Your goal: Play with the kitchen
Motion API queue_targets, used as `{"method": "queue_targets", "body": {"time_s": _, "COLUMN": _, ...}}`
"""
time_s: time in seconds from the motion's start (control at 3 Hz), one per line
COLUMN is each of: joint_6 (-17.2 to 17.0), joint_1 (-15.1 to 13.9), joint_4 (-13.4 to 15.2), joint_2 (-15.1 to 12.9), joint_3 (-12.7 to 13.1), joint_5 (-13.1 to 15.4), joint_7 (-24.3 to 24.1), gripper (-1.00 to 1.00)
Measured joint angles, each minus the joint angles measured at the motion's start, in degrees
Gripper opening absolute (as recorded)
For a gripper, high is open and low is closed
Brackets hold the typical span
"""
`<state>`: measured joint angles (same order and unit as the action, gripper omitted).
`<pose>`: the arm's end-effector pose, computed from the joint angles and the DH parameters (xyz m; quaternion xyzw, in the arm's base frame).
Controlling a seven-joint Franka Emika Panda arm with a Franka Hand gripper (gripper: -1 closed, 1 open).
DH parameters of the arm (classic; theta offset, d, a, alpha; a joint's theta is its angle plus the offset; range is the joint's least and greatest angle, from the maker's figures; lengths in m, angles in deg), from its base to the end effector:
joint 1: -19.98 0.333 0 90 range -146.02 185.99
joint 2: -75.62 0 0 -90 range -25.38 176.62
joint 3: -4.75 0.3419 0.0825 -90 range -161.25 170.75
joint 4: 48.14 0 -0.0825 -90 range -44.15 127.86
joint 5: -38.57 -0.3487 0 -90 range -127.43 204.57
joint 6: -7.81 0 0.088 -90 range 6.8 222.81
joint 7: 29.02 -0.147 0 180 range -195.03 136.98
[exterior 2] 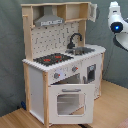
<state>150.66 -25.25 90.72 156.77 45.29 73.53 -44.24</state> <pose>0.2564 0.1681 0.6955 0.6348 -0.0127 0.4570 0.6229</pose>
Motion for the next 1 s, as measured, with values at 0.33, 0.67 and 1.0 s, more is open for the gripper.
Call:
{"method": "queue_targets", "body": {"time_s": 0.33, "joint_6": 4.14, "joint_1": -3.33, "joint_4": -0.59, "joint_2": -1.6, "joint_3": 1.66, "joint_5": -0.06, "joint_7": -3.06, "gripper": 1.0}}
{"method": "queue_targets", "body": {"time_s": 0.67, "joint_6": 7.51, "joint_1": -6.64, "joint_4": -3.11, "joint_2": -2.86, "joint_3": 2.79, "joint_5": -0.51, "joint_7": -4.96, "gripper": 1.0}}
{"method": "queue_targets", "body": {"time_s": 1.0, "joint_6": 8.38, "joint_1": -7.89, "joint_4": -5.31, "joint_2": -3.85, "joint_3": 3.31, "joint_5": -1.08, "joint_7": -5.35, "gripper": 1.0}}
